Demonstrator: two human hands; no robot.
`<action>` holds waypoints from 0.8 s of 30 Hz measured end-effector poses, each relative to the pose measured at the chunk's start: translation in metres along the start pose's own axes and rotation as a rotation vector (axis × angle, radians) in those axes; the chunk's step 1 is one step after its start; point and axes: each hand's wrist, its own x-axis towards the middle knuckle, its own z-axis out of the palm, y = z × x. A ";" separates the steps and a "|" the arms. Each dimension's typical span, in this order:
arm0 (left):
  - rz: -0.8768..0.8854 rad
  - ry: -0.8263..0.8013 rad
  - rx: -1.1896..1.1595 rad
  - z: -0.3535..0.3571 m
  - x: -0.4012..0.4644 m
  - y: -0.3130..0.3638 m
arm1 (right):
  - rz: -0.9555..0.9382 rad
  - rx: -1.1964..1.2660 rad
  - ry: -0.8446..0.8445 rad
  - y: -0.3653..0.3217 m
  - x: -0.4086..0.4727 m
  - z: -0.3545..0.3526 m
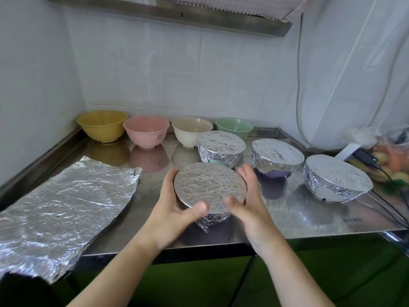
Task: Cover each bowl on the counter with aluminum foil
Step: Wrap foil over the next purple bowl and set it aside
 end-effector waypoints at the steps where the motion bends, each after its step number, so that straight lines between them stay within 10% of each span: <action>1: 0.008 -0.048 0.036 -0.001 0.000 -0.003 | -0.021 -0.036 -0.048 0.000 -0.002 -0.003; 24: 0.127 0.076 0.169 0.006 0.003 -0.013 | -0.061 -0.221 -0.041 0.015 -0.001 -0.018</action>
